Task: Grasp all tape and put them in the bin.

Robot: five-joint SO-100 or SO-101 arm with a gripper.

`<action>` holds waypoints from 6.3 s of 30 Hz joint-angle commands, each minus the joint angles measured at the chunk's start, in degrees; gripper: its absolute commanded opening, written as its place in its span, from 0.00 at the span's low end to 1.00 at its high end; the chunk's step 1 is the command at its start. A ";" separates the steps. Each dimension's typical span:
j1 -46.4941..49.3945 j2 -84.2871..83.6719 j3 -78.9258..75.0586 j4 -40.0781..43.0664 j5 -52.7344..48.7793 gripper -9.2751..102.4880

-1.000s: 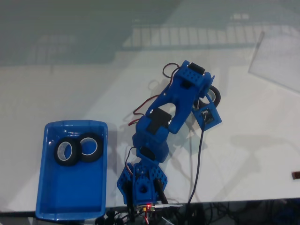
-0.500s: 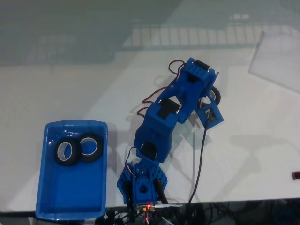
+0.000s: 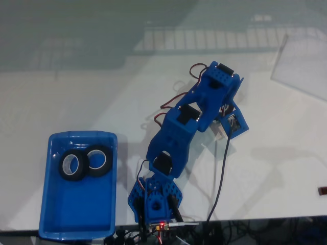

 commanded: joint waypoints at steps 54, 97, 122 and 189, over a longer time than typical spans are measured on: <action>-88.68 88.42 19.60 31.11 -71.89 0.08; -99.40 86.04 41.48 16.17 -70.14 0.39; -47.37 90.79 48.43 -37.27 -33.05 0.32; -34.54 119.53 88.33 -20.57 -36.74 0.08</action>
